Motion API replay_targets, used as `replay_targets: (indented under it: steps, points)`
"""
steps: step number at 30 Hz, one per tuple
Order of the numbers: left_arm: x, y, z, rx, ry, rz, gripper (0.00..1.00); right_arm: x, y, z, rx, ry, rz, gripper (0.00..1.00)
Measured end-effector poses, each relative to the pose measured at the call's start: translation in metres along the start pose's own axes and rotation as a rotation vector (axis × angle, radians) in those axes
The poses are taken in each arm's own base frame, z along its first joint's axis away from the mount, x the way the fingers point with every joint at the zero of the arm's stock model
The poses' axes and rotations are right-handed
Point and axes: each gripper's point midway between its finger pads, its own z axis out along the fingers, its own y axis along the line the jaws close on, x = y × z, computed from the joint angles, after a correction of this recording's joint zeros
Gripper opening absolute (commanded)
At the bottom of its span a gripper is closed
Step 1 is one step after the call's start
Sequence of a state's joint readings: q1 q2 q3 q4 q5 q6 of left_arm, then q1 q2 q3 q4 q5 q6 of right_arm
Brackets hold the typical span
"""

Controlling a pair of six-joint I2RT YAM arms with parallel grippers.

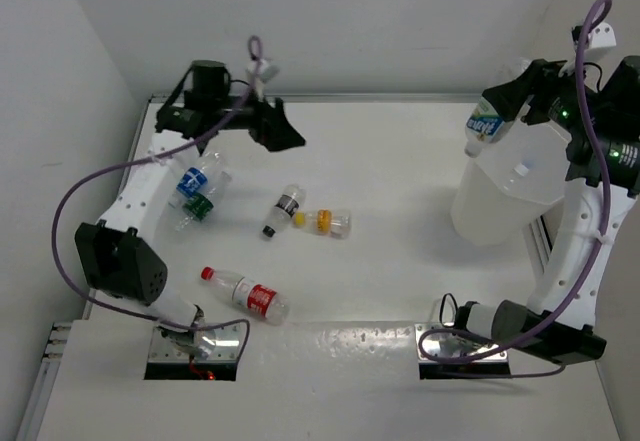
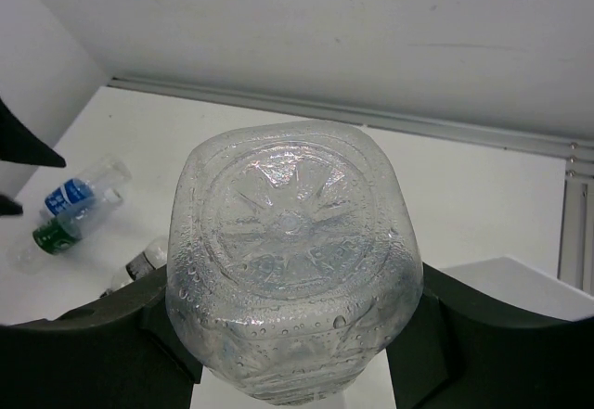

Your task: Put the plastic bottles in the bin

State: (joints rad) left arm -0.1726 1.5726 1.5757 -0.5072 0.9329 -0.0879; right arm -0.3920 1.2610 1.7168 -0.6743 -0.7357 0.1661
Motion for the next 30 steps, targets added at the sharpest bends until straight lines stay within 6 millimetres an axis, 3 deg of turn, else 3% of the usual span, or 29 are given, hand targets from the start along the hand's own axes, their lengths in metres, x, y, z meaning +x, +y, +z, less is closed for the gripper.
replay_targets:
  steps: [2, 4, 9, 10, 16, 19, 20, 22, 23, 25, 26, 30]
  points:
    - [0.007, -0.037, 0.017, -0.009, 0.052, 0.143, 1.0, 0.006, -0.007, -0.003, 0.023, 0.022, 0.004, 0.09]
    - [0.016, -0.062, 0.015, -0.021, 0.09, 0.23, 1.0, 0.01, -0.015, -0.008, 0.046, 0.039, 0.003, 0.09]
    - [0.036, -0.044, -0.012, -0.246, 0.154, 0.382, 1.0, 0.006, -0.051, -0.023, 0.162, 0.054, -0.008, 0.09]
    - [0.055, -0.041, -0.02, -0.287, 0.202, 0.408, 1.0, 0.007, -0.058, -0.025, 0.181, 0.059, -0.013, 0.1]
    - [0.11, -0.043, -0.053, -0.331, 0.335, 0.523, 1.0, 0.022, -0.094, -0.029, 0.27, 0.129, -0.048, 0.11]
    - [0.124, -0.05, -0.069, -0.292, 0.416, 0.633, 0.87, 0.039, -0.106, -0.027, 0.297, 0.182, -0.063, 0.25]
    - [0.132, -0.051, -0.07, -0.26, 0.466, 0.66, 0.82, 0.048, -0.11, -0.027, 0.307, 0.207, -0.064, 0.43]
    - [0.153, -0.05, -0.069, -0.201, 0.572, 0.687, 0.83, 0.066, -0.119, -0.025, 0.327, 0.262, -0.057, 0.64]
    - [0.162, -0.049, -0.071, -0.178, 0.62, 0.692, 0.83, 0.075, -0.124, -0.024, 0.336, 0.289, -0.052, 0.81]
    - [0.189, -0.039, -0.069, -0.135, 0.73, 0.682, 0.83, 0.093, -0.133, -0.022, 0.352, 0.347, -0.045, 0.95]
    - [0.207, -0.034, -0.071, -0.112, 0.792, 0.676, 0.83, 0.102, -0.136, -0.022, 0.358, 0.374, -0.036, 1.0]
    - [0.263, -0.034, -0.095, -0.024, 0.952, 0.704, 0.84, 0.122, -0.138, -0.022, 0.374, 0.443, -0.02, 1.0]
